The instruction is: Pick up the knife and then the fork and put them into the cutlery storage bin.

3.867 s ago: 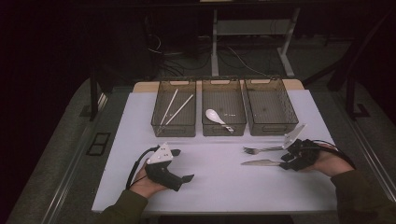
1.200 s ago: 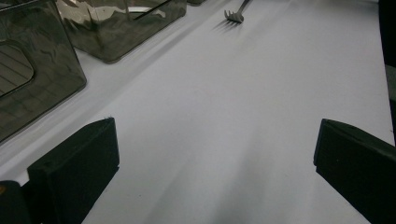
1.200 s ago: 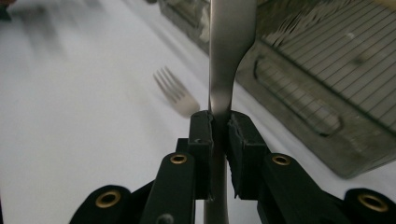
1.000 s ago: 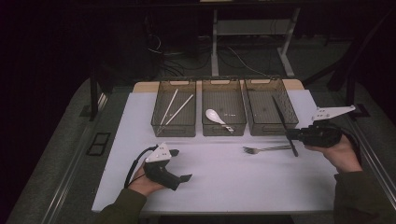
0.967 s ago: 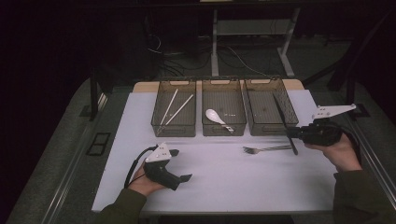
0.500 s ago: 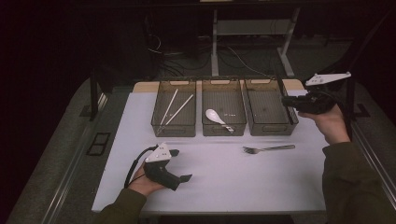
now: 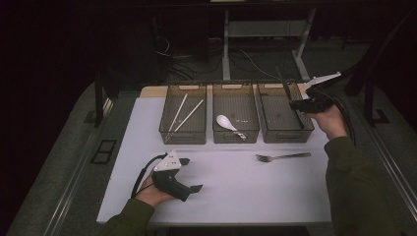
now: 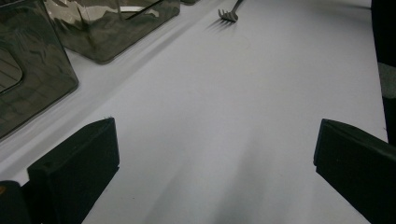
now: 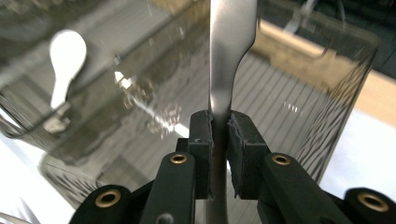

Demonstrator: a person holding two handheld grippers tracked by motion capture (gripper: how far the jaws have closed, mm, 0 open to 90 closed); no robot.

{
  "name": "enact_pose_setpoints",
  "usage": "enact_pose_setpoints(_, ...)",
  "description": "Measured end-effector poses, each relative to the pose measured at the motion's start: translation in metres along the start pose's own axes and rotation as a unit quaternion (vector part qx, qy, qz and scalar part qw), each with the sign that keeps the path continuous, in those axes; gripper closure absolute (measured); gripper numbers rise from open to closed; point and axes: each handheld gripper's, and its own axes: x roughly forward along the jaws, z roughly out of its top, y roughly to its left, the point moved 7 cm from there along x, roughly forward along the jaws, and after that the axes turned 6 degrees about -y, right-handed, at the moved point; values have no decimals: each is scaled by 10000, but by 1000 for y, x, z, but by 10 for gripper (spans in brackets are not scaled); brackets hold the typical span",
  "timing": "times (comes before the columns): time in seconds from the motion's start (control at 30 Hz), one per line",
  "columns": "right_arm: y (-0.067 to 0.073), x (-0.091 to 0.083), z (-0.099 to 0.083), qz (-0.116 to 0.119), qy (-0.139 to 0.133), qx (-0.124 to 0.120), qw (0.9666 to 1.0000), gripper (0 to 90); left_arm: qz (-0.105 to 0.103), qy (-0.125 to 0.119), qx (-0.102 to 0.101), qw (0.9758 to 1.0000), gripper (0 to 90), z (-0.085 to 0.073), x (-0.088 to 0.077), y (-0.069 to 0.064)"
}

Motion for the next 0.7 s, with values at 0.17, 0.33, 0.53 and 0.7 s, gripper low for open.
enact_pose_setpoints(0.17,-3,13,-13,-17,388,115,9992,799,-19,-8,7,10000,0,0,0,0)
enact_pose_setpoints(0.33,-5,22,-23,-35,804,234,9965,799,-39,17,27,10000,0,0,0,-1)
enact_pose_setpoints(0.53,-6,32,-33,-95,1226,334,9918,798,-35,-25,4,10000,0,1,0,-1)
enact_pose_setpoints(0.7,-4,39,-37,-41,1421,396,9890,785,-38,-30,2,10000,0,1,0,-1)
